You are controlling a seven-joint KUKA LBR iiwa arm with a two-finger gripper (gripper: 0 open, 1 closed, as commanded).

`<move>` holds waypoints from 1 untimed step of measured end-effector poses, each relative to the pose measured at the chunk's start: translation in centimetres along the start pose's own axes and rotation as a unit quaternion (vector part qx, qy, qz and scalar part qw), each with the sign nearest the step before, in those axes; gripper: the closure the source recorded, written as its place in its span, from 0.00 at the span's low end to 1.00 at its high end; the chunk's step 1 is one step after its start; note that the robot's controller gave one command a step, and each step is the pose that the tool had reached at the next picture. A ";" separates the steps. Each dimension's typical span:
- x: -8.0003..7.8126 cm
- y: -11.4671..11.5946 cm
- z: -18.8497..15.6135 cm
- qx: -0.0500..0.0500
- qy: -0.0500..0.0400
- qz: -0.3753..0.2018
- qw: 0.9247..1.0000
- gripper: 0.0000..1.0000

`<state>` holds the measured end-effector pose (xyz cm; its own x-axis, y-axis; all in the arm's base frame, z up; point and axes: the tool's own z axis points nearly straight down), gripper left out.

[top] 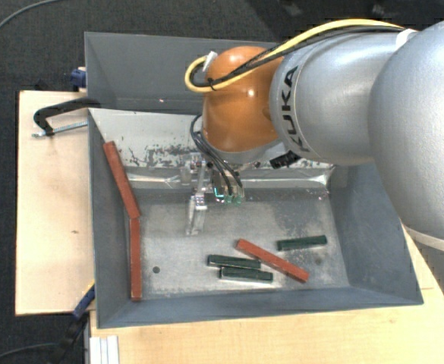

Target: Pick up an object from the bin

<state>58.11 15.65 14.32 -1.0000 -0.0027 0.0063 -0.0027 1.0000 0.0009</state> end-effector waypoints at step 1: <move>-1.9 -4.3 7.7 0.001 -0.001 0.037 0.999 0.00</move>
Offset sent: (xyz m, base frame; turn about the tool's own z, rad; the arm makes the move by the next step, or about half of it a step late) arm 0.0188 -0.0408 -0.0732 0.0710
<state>59.96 11.36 6.61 -0.9974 0.0719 0.0048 0.0719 0.9974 -0.0017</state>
